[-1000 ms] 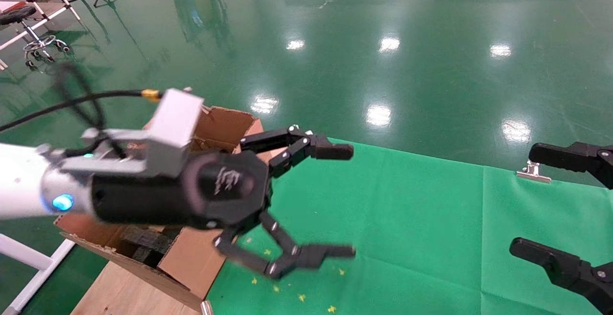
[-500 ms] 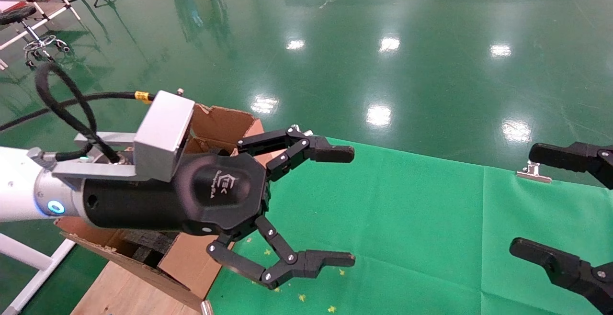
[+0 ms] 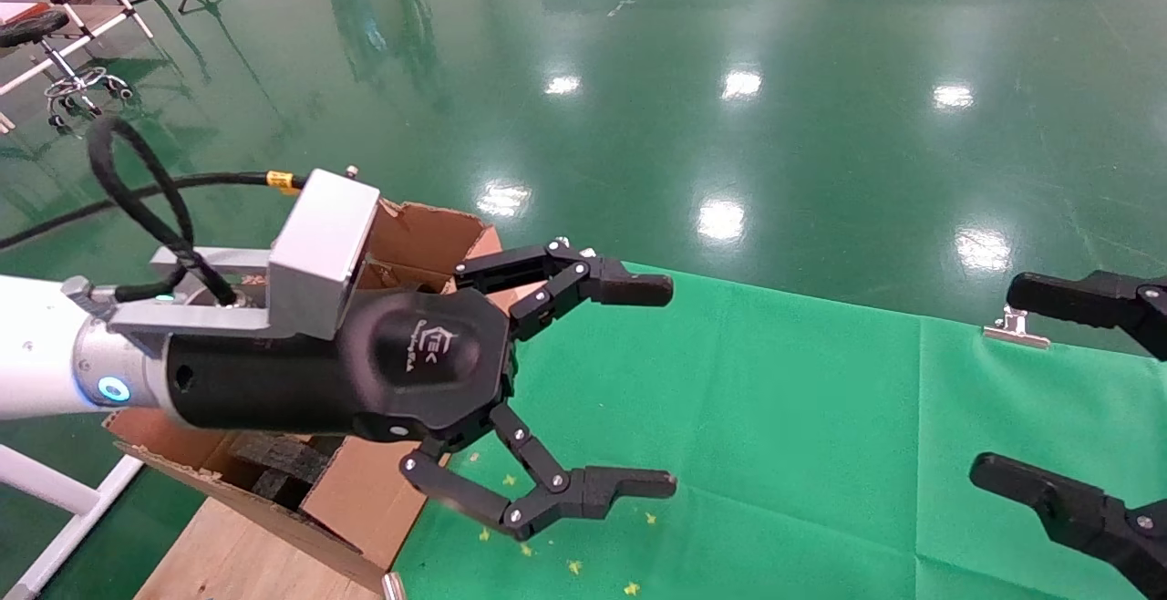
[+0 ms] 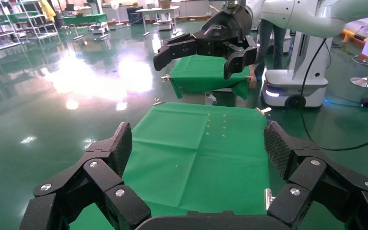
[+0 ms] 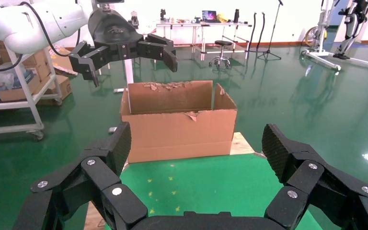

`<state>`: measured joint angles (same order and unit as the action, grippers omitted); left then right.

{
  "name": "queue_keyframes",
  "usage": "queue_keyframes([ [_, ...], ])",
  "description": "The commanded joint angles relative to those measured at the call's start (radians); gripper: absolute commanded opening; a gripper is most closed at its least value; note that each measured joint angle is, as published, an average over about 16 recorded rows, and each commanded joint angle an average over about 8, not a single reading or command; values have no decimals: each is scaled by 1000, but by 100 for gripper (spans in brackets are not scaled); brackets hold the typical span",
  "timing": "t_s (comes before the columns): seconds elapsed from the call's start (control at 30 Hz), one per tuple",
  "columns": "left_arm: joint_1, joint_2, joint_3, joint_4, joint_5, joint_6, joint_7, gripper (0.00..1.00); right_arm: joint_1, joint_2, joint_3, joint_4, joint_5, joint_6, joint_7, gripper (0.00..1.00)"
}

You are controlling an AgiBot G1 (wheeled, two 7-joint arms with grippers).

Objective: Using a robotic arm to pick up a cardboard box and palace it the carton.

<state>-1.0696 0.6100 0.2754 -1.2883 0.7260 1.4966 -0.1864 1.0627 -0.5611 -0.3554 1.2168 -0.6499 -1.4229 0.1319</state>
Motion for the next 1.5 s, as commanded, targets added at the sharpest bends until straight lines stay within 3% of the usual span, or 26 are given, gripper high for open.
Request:
queue_keyframes([
  [0.03,-1,0,1,1,1,0,0,100,0,0,0,0,0,0,0,100],
  [1.5,-6,1,5,5,5,-2,-2,100,0,0,0,0,0,0,0,100],
])
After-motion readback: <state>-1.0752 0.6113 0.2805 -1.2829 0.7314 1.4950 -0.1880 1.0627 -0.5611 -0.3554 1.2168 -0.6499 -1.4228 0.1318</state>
